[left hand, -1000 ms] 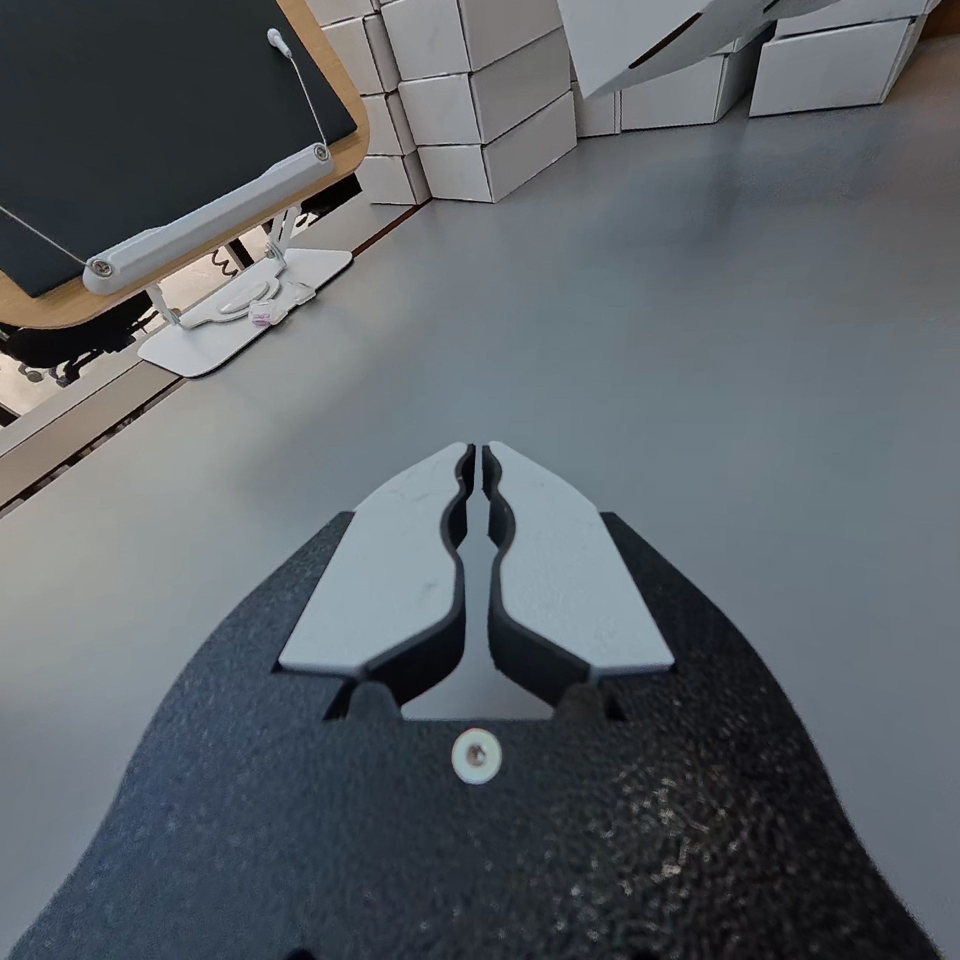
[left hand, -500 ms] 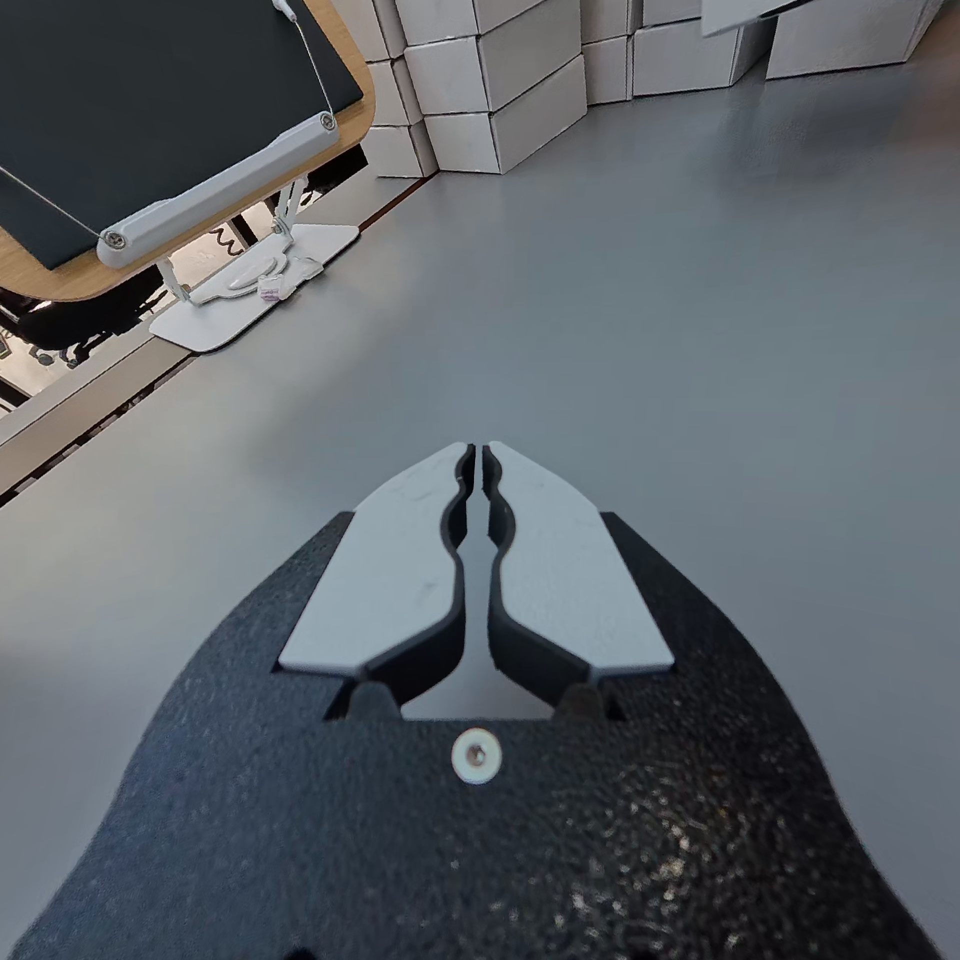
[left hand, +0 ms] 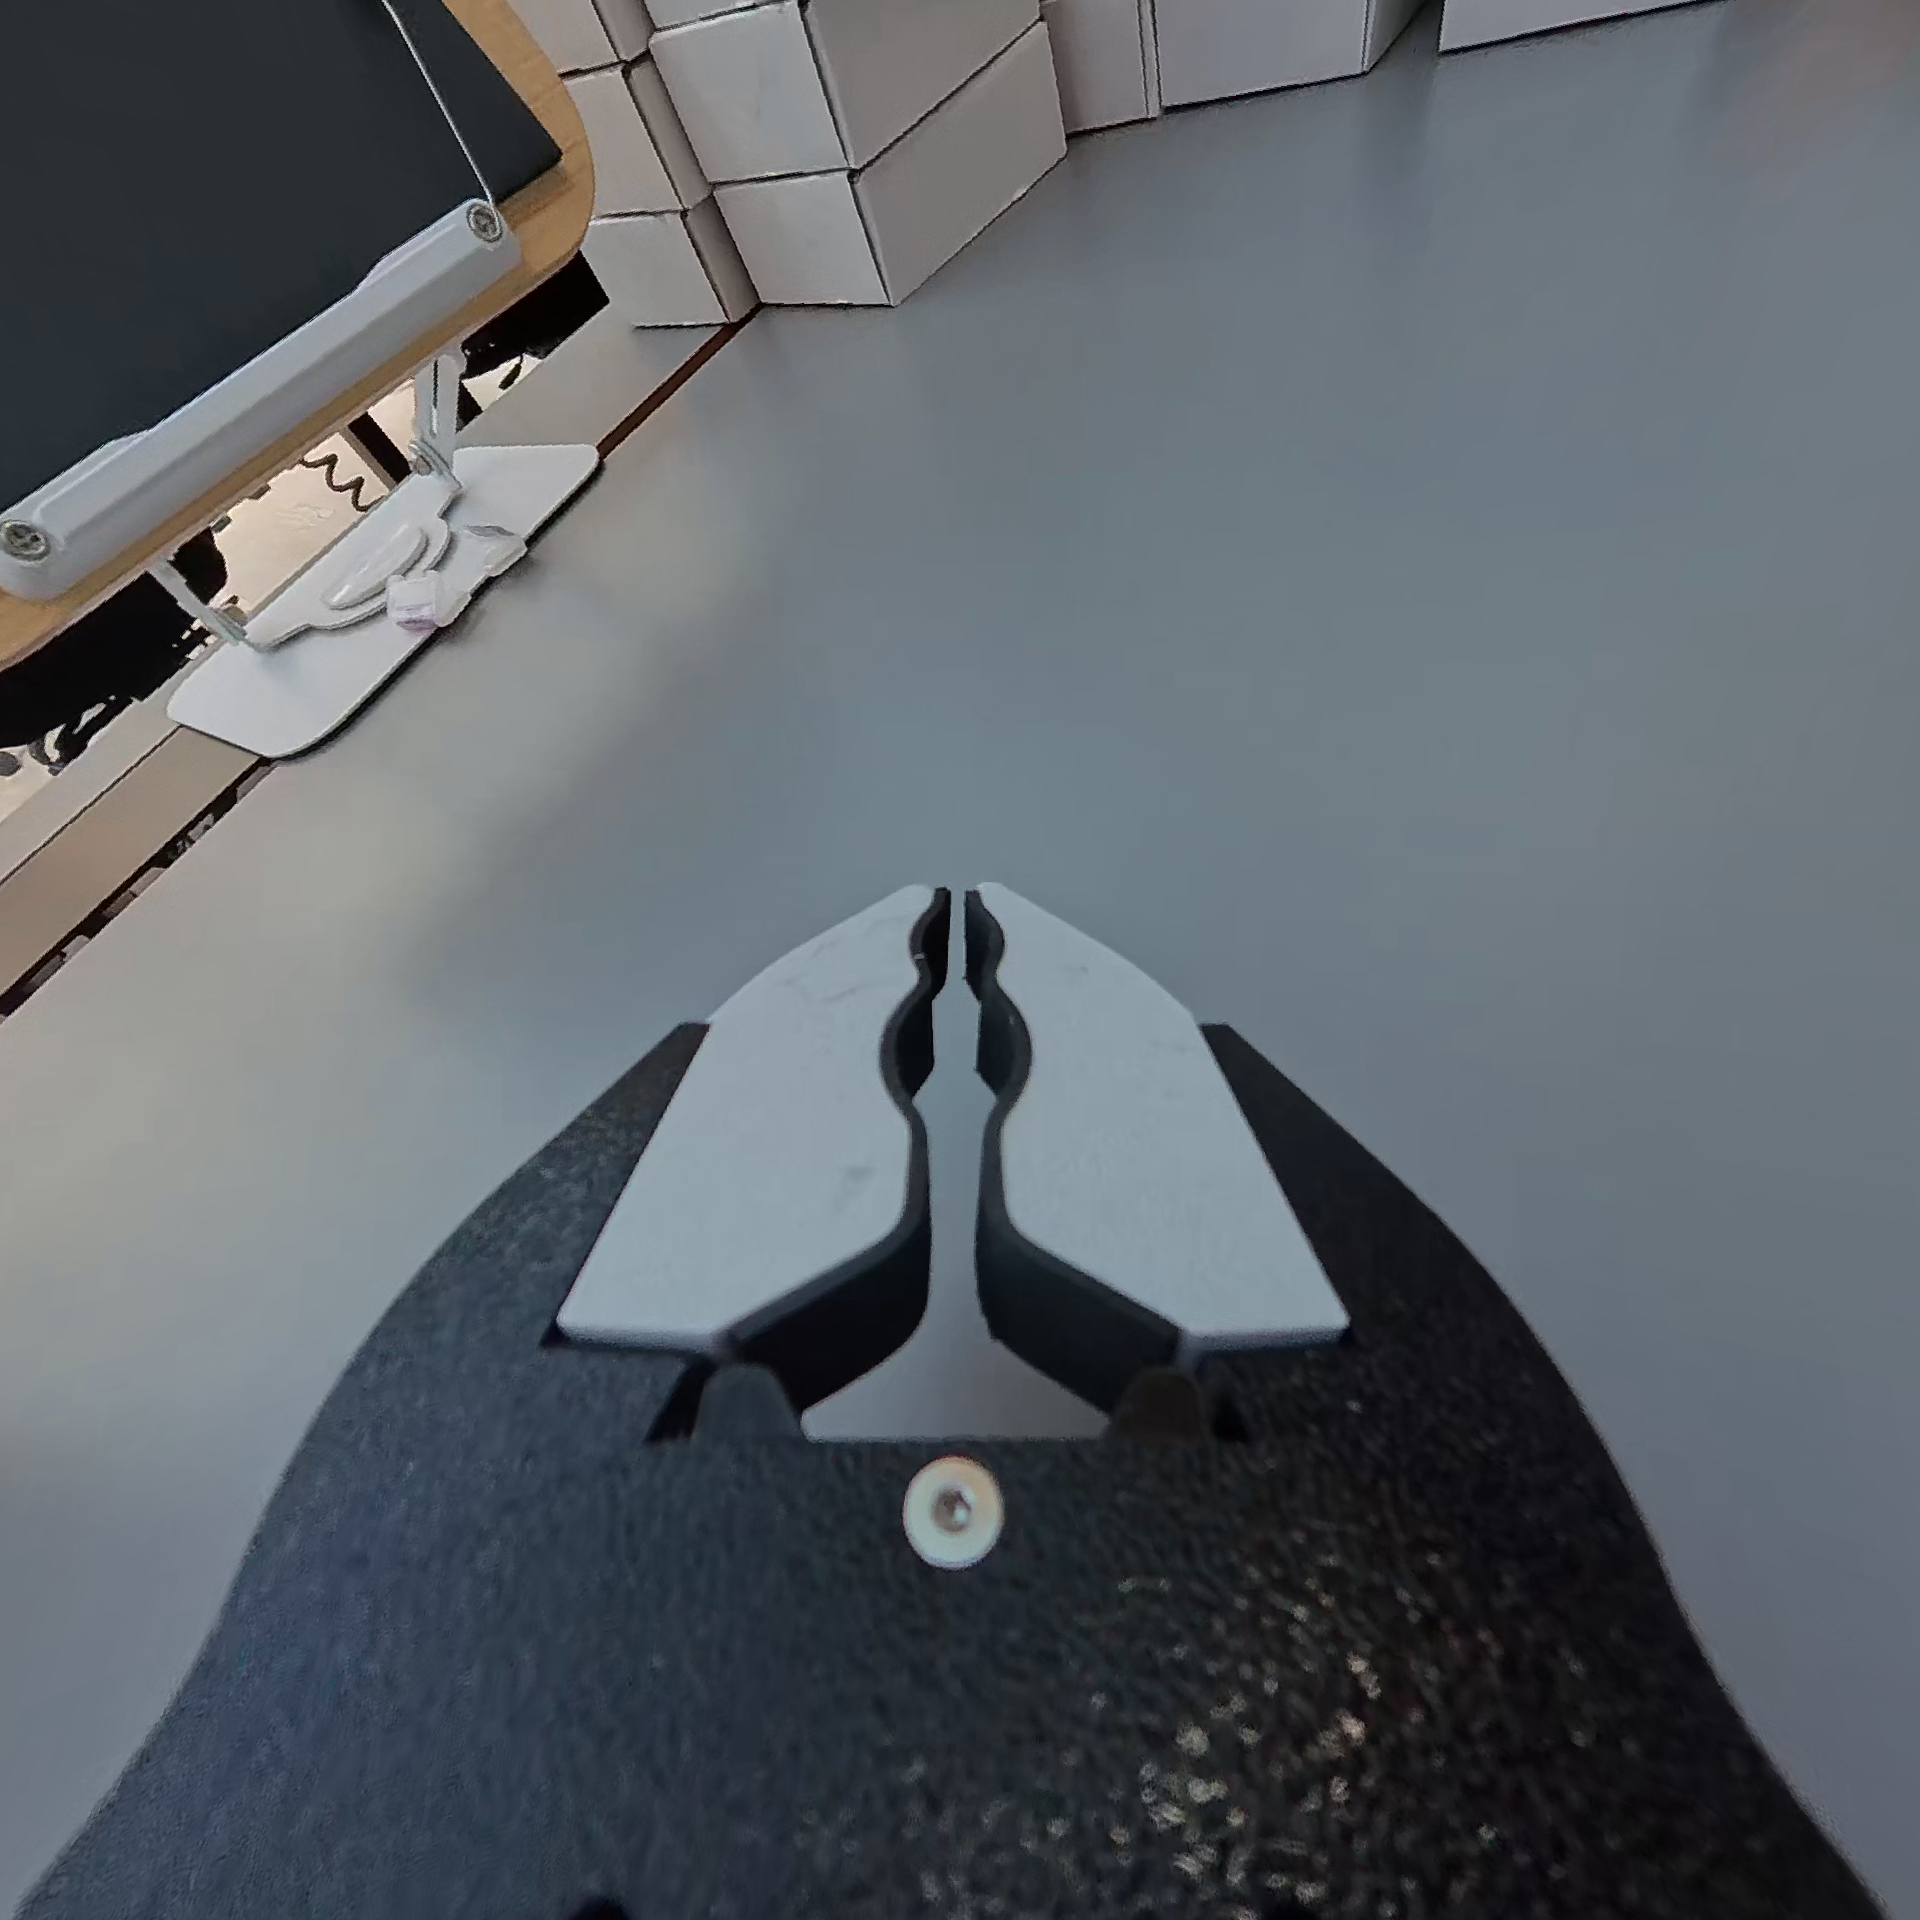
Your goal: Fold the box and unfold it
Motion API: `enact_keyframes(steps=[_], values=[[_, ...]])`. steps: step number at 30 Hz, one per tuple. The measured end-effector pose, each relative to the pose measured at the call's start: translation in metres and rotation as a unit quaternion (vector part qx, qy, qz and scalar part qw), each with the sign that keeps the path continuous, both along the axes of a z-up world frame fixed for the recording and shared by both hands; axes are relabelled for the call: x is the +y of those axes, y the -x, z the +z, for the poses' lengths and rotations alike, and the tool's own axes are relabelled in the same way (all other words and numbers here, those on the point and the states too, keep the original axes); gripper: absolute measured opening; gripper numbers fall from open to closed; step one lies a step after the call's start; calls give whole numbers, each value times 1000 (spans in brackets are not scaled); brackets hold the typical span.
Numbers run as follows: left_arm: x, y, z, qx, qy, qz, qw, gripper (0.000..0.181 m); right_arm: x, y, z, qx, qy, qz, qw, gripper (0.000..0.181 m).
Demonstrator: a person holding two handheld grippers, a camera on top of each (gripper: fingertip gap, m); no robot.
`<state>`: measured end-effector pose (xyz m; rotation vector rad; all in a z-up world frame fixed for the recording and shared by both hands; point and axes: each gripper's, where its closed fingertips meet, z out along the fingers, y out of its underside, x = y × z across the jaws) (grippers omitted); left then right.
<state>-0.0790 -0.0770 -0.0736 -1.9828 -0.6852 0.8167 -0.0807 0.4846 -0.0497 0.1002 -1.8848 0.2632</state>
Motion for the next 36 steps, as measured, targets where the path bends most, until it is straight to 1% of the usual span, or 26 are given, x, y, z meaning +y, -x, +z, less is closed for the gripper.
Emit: enact_keyframes(steps=[4,7,9,11,14,17,20,23,26,28,30,31,33,35,36], values=[[16,-1,-1,-3,4,-12,1000,2,-1,14,-7,-45,27,24,998,63],[20,-3,-4,-3,18,-15,1000,2,-3,18,-8,-69,31,37,996,63],[22,-3,-5,-4,24,-16,1000,3,-5,16,-10,-93,47,47,993,63],[23,-3,-6,-6,26,-17,999,3,-2,12,-17,-131,44,45,989,64],[25,-3,-7,-9,27,-20,999,3,1,8,-19,-153,52,53,985,64],[27,-2,-7,-10,27,-23,999,3,5,6,-21,-187,72,45,979,67],[28,-1,-7,-8,27,-24,999,3,16,2,-28,-209,67,25,975,72],[28,-3,-6,-5,23,-24,999,3,14,-5,-32,-237,102,26,966,73],[27,-4,-5,-7,18,-24,1000,3,11,-14,-37,-281,123,22,952,66],[26,-4,-5,-9,16,-24,1000,3,12,-15,-35,-290,135,16,947,65],[26,-4,-5,-7,17,-24,1000,3,18,-16,-28,-284,139,1,949,60],[27,-5,-5,-6,18,-24,1000,3,20,-19,-23,-282,153,-5,947,52],[26,-6,-4,-4,18,-24,1000,3,24,-26,-11,-267,178,-22,947,44],[25,-8,-3,-1,15,-22,1000,3,33,-33,-1,-238,197,-59,949,36],[23,-9,-2,0,12,-20,1000,3,40,-38,-1,-233,201,-85,948,29]])
